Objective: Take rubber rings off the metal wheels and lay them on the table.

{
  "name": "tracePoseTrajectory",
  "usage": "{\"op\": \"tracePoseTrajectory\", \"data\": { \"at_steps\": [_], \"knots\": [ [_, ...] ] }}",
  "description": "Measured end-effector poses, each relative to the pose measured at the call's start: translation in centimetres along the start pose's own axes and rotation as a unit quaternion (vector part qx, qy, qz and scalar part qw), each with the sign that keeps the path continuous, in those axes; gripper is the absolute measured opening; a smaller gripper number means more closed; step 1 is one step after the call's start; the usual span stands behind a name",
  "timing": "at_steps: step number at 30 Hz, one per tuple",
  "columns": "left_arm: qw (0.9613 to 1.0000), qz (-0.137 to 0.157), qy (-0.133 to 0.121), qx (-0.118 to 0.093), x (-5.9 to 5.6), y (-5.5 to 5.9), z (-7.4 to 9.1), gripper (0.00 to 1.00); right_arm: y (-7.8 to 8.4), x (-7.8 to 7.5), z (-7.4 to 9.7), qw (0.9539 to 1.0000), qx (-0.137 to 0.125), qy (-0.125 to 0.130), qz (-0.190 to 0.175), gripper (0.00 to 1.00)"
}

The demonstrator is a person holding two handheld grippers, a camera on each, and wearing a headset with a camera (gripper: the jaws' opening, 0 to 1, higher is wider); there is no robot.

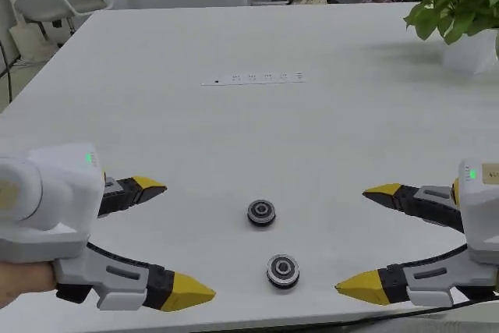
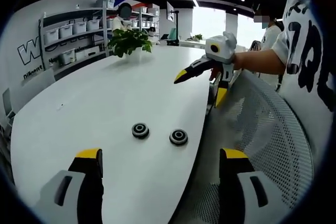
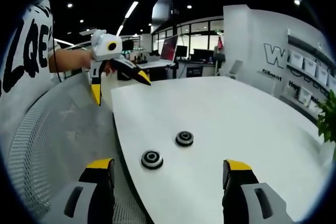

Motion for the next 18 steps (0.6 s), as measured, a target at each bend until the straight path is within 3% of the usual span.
{"op": "tracePoseTrajectory", "data": {
  "at_steps": [18],
  "knots": [
    [0.9993, -0.017, 0.028, 0.018, 0.5, -0.4, -1.8, 0.81, 0.4, 0.2, -1.6, 0.9994, -0.005, -0.027, 0.019, 0.69]
  ]
}}
Point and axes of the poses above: the centre of the closed fingertips' face, and the gripper's own axes: z roughly backward along the fingers, x roughly to its left, y roughly out of its underside, the point moved 9 cm from there along z, roughly backward along the fingers, and after that the axes turned 12 degrees about y, right-handed, at the moved point
